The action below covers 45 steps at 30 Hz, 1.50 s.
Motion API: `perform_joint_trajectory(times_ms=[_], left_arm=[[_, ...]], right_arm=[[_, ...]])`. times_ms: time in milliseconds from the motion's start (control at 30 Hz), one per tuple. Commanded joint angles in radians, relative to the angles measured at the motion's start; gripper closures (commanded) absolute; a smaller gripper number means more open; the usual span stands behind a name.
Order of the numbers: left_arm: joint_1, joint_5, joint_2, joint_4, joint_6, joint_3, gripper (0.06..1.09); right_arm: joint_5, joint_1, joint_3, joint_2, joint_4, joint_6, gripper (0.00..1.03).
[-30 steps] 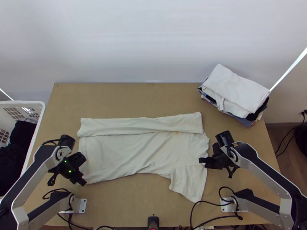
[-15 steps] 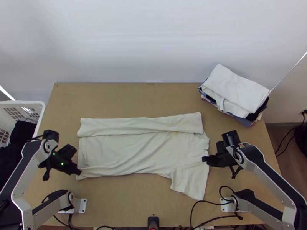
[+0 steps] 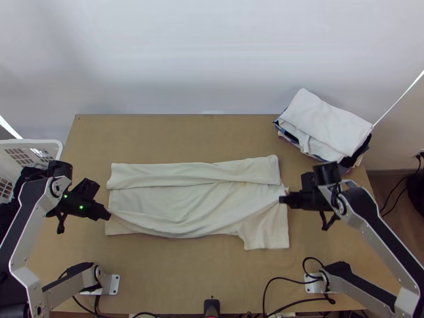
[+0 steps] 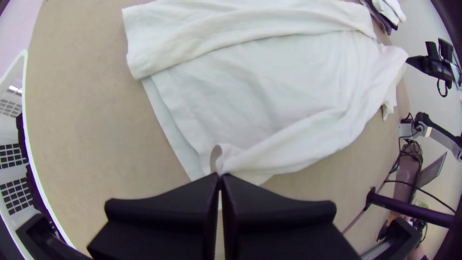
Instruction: Fold the t-shirt
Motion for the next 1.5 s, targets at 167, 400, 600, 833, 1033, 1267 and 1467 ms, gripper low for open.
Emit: perform_joint_trajectory(times_ms=[167, 400, 600, 833, 1033, 1267, 1467], left_arm=[[0.011, 0.023, 0.101, 0.066, -0.08, 0.101, 1.04], [0.014, 0.038, 0.226, 0.083, -0.149, 0.245, 1.04], [0.008, 0.04, 0.299, 0.1, -0.197, 0.338, 1.04], [0.005, 0.04, 0.388, 0.138, -0.261, 0.424, 1.04], [-0.007, 0.038, 0.436, 0.155, -0.299, 0.466, 1.04], [-0.009, 0.021, 0.473, 0.166, -0.347, 0.458, 0.23], [0.053, 0.053, 0.465, 0.24, -0.392, 0.443, 0.1]], right_arm=[[-0.001, -0.06, 0.103, 0.122, 0.061, -0.023, 1.0], [0.0, -0.085, 0.199, 0.224, 0.087, -0.023, 1.0], [0.02, -0.086, 0.274, 0.305, 0.11, -0.017, 1.0], [0.054, -0.083, 0.343, 0.397, 0.167, 0.008, 1.0], [0.075, -0.077, 0.392, 0.472, 0.192, 0.012, 1.0], [0.123, -0.071, 0.425, 0.503, 0.228, 0.029, 0.58], [0.138, -0.076, 0.409, 0.429, 0.261, 0.048, 0.03]])
